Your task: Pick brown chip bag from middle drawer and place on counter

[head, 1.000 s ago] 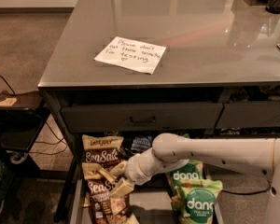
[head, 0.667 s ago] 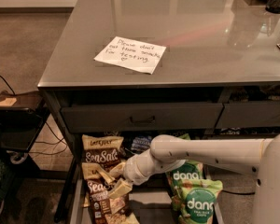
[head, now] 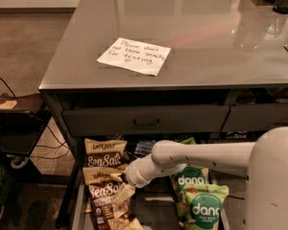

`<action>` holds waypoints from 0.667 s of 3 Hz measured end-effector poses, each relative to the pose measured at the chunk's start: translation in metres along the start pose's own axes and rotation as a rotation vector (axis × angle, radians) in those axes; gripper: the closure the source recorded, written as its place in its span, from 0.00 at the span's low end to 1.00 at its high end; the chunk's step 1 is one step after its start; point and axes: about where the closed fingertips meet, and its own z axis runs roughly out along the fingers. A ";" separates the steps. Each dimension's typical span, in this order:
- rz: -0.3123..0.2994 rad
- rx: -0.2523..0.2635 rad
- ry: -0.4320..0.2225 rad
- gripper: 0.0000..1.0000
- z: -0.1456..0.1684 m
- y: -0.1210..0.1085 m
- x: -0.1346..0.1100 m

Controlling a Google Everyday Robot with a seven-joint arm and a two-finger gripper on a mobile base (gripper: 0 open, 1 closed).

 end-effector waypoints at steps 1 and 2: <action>0.002 0.010 0.014 0.43 0.007 -0.009 0.006; 0.034 0.014 0.008 0.67 0.003 -0.012 0.003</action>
Offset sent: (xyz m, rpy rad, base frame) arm 0.0190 -0.0024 -0.0008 -0.0116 0.0395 -0.0670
